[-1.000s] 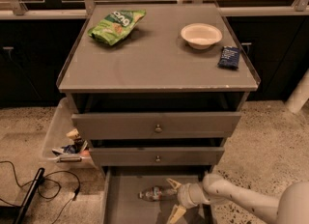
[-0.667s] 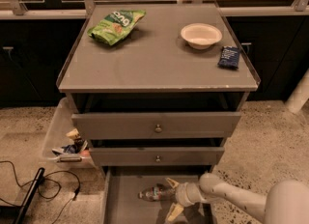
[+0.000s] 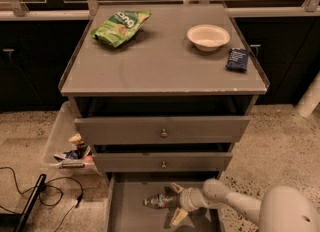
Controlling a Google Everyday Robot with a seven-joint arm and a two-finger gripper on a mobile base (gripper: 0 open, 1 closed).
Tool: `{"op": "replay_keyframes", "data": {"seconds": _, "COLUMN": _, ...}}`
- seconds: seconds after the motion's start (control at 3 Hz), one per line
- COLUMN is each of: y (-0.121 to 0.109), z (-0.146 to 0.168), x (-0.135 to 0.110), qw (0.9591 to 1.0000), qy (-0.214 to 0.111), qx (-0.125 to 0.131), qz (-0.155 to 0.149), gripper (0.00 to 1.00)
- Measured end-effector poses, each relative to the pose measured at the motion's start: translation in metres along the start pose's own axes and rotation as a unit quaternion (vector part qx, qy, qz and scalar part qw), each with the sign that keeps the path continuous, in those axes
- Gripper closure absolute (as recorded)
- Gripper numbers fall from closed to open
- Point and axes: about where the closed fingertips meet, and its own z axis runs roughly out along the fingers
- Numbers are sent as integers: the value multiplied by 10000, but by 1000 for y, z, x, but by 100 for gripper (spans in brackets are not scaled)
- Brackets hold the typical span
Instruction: Pick water bottle from bottom drawer and place on counter
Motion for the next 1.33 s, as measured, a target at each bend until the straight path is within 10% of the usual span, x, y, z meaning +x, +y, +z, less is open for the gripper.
{"op": "replay_keyframes", "data": {"seconds": 0.67, "y": -14, "z": 26, "x": 11, "qw": 9997, "qy": 97, "qx": 90, "qz": -184, "gripper": 0}}
{"op": "replay_keyframes", "data": {"seconds": 1.33, "y": -15, "z": 26, "x": 11, "qw": 9997, "qy": 97, "qx": 91, "qz": -183, "gripper": 42}}
